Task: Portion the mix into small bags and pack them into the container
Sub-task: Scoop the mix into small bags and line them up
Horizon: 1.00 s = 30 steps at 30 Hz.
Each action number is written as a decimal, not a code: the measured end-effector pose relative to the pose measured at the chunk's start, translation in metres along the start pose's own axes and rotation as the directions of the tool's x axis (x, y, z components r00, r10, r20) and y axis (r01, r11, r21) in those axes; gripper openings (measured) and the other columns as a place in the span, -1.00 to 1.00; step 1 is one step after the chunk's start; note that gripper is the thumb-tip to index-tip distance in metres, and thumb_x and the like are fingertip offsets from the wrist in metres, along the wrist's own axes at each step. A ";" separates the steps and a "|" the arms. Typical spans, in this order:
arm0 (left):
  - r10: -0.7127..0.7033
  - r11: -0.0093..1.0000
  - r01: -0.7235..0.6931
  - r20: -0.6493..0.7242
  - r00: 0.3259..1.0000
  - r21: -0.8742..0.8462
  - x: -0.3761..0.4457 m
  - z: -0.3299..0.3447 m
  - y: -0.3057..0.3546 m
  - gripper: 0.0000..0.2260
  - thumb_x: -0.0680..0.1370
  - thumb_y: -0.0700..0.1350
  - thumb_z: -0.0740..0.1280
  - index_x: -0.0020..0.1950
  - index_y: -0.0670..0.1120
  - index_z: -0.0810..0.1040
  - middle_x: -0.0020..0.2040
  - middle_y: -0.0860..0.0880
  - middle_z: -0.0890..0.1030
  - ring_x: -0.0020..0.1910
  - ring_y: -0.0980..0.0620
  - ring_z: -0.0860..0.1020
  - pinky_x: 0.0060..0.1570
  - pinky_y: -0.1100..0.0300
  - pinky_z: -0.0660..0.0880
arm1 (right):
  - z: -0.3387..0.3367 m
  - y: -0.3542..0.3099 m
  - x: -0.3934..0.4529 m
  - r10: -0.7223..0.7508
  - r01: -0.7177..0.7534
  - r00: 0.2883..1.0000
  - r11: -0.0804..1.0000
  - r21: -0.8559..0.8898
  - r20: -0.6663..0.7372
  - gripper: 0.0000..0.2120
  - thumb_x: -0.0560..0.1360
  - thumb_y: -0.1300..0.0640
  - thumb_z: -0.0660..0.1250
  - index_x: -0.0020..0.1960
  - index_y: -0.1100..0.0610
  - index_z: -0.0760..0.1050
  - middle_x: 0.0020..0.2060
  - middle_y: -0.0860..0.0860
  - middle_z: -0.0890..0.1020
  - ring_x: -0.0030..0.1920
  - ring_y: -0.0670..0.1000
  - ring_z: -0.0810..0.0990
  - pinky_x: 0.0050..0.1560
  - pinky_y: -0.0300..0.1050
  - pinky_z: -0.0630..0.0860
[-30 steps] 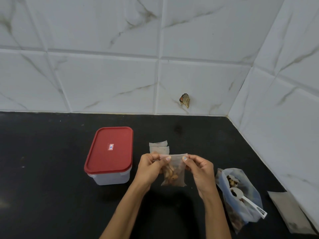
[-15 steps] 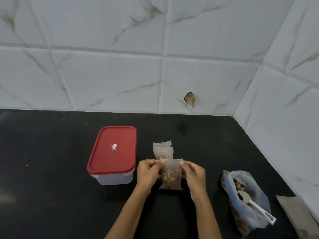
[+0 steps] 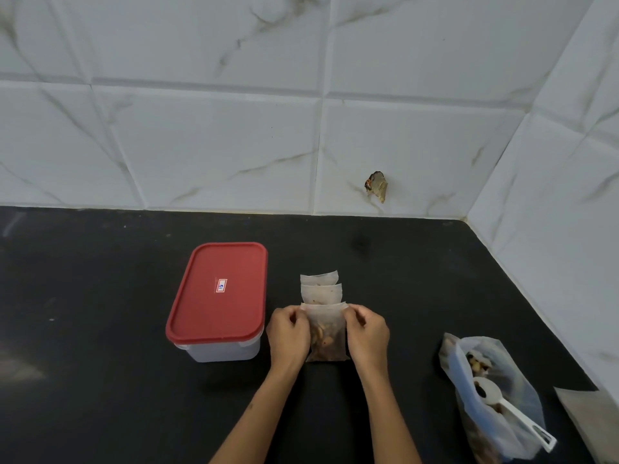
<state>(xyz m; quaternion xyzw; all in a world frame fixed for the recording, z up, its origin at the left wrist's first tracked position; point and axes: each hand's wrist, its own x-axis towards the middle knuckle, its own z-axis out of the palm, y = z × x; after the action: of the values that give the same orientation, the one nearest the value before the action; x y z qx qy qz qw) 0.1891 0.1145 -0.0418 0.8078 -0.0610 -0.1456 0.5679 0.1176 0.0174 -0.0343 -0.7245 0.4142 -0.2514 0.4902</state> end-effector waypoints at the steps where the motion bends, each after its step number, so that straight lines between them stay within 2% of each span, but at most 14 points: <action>1: -0.004 1.000 0.004 -0.001 1.000 0.017 0.000 0.000 0.000 -0.80 0.60 -0.14 0.23 -0.15 -0.14 0.59 -0.12 -0.11 0.60 -0.16 0.09 0.54 -0.19 0.28 0.39 | 0.001 0.002 0.001 -0.004 0.003 1.000 0.999 -0.033 -0.009 -0.85 0.54 0.13 0.28 -0.01 0.10 0.63 -0.16 -0.06 0.56 -0.19 -0.19 0.48 -0.19 -0.39 0.34; 3: -0.008 0.999 0.008 -0.004 1.000 0.031 0.001 0.000 0.001 -0.82 0.60 -0.13 0.23 -0.09 -0.13 0.60 -0.08 -0.10 0.59 -0.14 0.11 0.54 -0.18 0.32 0.38 | 0.001 0.004 0.002 -0.009 0.008 1.000 0.998 -0.066 -0.015 -0.85 0.53 0.11 0.29 -0.02 0.11 0.63 -0.14 -0.01 0.55 -0.20 -0.18 0.47 -0.22 -0.42 0.32; 7: 0.028 0.998 -0.027 -0.028 0.999 0.051 -0.004 -0.001 0.006 -0.86 0.60 -0.14 0.24 -0.12 -0.09 0.56 -0.05 -0.07 0.57 -0.18 0.18 0.49 -0.22 0.41 0.32 | 0.002 0.005 0.002 0.005 -0.007 1.000 0.998 -0.064 -0.029 -0.84 0.53 0.12 0.30 -0.11 0.13 0.63 -0.17 0.01 0.55 -0.23 -0.18 0.47 -0.26 -0.47 0.30; 10: 0.055 0.997 -0.053 -0.056 0.997 0.047 -0.008 -0.001 0.010 -0.92 0.59 -0.14 0.26 -0.08 -0.02 0.52 0.00 -0.08 0.55 -0.15 0.18 0.47 -0.13 0.36 0.35 | 0.001 0.003 0.001 0.019 -0.022 0.998 0.998 -0.056 -0.056 -0.84 0.54 0.10 0.30 -0.08 0.13 0.63 -0.16 0.02 0.56 -0.19 -0.13 0.52 -0.27 -0.47 0.31; 13: 0.060 0.998 -0.058 -0.058 0.997 0.033 -0.008 -0.002 0.013 -0.98 0.57 -0.07 0.29 -0.05 0.03 0.50 0.06 -0.07 0.52 -0.12 0.17 0.50 -0.14 0.37 0.38 | -0.001 0.001 0.001 0.028 -0.028 0.997 1.000 -0.008 -0.078 -0.83 0.54 0.08 0.30 0.02 0.11 0.63 -0.10 0.01 0.58 -0.11 -0.11 0.54 -0.16 -0.42 0.38; 14: 0.066 0.997 -0.064 -0.050 0.997 0.036 -0.009 -0.002 0.014 -0.97 0.57 -0.04 0.30 -0.03 0.04 0.49 0.08 -0.07 0.51 -0.11 0.16 0.51 -0.16 0.39 0.39 | -0.002 0.000 0.001 0.030 -0.027 0.996 0.999 0.035 -0.086 -0.82 0.53 0.07 0.30 0.05 0.07 0.62 -0.07 -0.01 0.60 -0.08 -0.12 0.55 -0.07 -0.32 0.47; 16: 0.099 0.993 -0.096 -0.045 0.994 0.071 -0.012 0.000 0.017 -0.85 0.56 0.01 0.29 0.09 0.02 0.50 0.15 -0.05 0.46 0.00 0.11 0.52 -0.03 0.26 0.47 | -0.008 -0.007 -0.001 0.039 -0.025 0.993 0.992 0.123 -0.108 -0.81 0.53 0.07 0.30 0.11 -0.01 0.59 -0.05 -0.07 0.62 -0.05 -0.12 0.58 0.02 -0.06 0.58; 17: 0.135 0.984 -0.127 -0.057 0.989 0.122 -0.015 0.002 0.020 -0.77 0.56 0.03 0.29 0.18 0.00 0.50 0.19 -0.02 0.43 0.09 0.07 0.51 0.13 0.14 0.46 | -0.014 -0.012 -0.003 0.037 -0.019 0.993 0.988 0.156 -0.114 -0.80 0.53 0.08 0.30 0.14 -0.02 0.58 -0.07 -0.09 0.62 -0.07 -0.11 0.60 0.00 -0.02 0.60; 18: 0.180 0.971 -0.166 -0.066 0.981 0.172 -0.020 0.005 0.026 -0.71 0.57 0.04 0.28 0.25 -0.02 0.49 0.23 -0.01 0.40 0.18 0.04 0.47 0.26 0.06 0.38 | -0.022 -0.018 -0.005 0.030 -0.008 0.993 0.983 0.185 -0.115 -0.78 0.53 0.09 0.30 0.16 -0.01 0.56 -0.10 -0.10 0.62 -0.10 -0.12 0.60 -0.04 -0.07 0.61; 20: 0.264 0.953 -0.249 -0.066 0.962 0.174 -0.034 0.013 0.041 -0.67 0.59 0.04 0.25 0.30 -0.06 0.48 0.28 0.00 0.39 0.27 0.05 0.40 0.35 0.03 0.26 | -0.043 -0.030 -0.009 0.004 0.023 0.993 0.974 0.227 -0.116 -0.78 0.54 0.09 0.29 0.18 0.01 0.54 -0.14 -0.09 0.62 -0.13 -0.12 0.61 -0.15 -0.24 0.59; 22: 0.351 0.935 -0.348 -0.038 0.936 0.075 -0.051 0.029 0.059 -0.70 0.59 0.02 0.24 0.27 -0.07 0.50 0.25 0.02 0.44 0.24 0.10 0.43 0.31 0.09 0.34 | -0.073 -0.035 -0.013 -0.032 0.070 0.986 0.971 0.230 -0.166 -0.79 0.54 0.10 0.30 0.16 0.02 0.54 -0.14 -0.07 0.62 -0.12 -0.11 0.61 -0.19 -0.28 0.57; 25: 0.420 0.899 -0.412 0.028 0.907 -0.146 -0.085 0.062 0.081 -0.81 0.59 -0.03 0.26 0.19 -0.02 0.51 0.13 0.05 0.53 0.11 0.19 0.50 0.10 0.31 0.44 | -0.126 -0.027 -0.018 -0.040 0.100 0.954 0.977 0.189 -0.297 -0.80 0.53 0.10 0.31 0.14 0.04 0.57 -0.14 -0.06 0.64 -0.10 -0.08 0.62 -0.09 -0.18 0.57; 28: 0.407 0.872 -0.302 0.228 0.884 -0.386 -0.129 0.102 0.099 -0.86 0.60 -0.07 0.26 0.11 -0.05 0.55 -0.01 0.03 0.62 -0.03 0.17 0.59 -0.02 0.34 0.51 | -0.190 -0.003 -0.025 -0.030 0.071 0.875 0.995 0.067 -0.483 -0.80 0.52 0.12 0.31 0.13 0.08 0.58 -0.07 -0.01 0.66 -0.07 -0.05 0.62 0.01 -0.14 0.53; 30: 0.322 0.874 -0.109 0.397 0.859 -0.474 -0.161 0.130 0.107 -0.84 0.61 -0.11 0.25 0.07 -0.14 0.58 -0.07 -0.02 0.65 -0.09 0.11 0.61 -0.02 0.25 0.55 | -0.230 0.018 -0.030 0.003 -0.027 0.808 0.999 -0.032 -0.589 -0.79 0.52 0.17 0.31 0.13 0.17 0.59 -0.03 0.08 0.66 -0.05 0.01 0.60 -0.01 -0.23 0.43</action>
<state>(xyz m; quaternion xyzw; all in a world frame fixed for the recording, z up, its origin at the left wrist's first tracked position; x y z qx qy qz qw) 0.0041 0.0033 0.0441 0.5892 -0.2532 -0.2781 0.7151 -0.0820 -0.0762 0.0411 -0.6170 0.5562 -0.4515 0.3256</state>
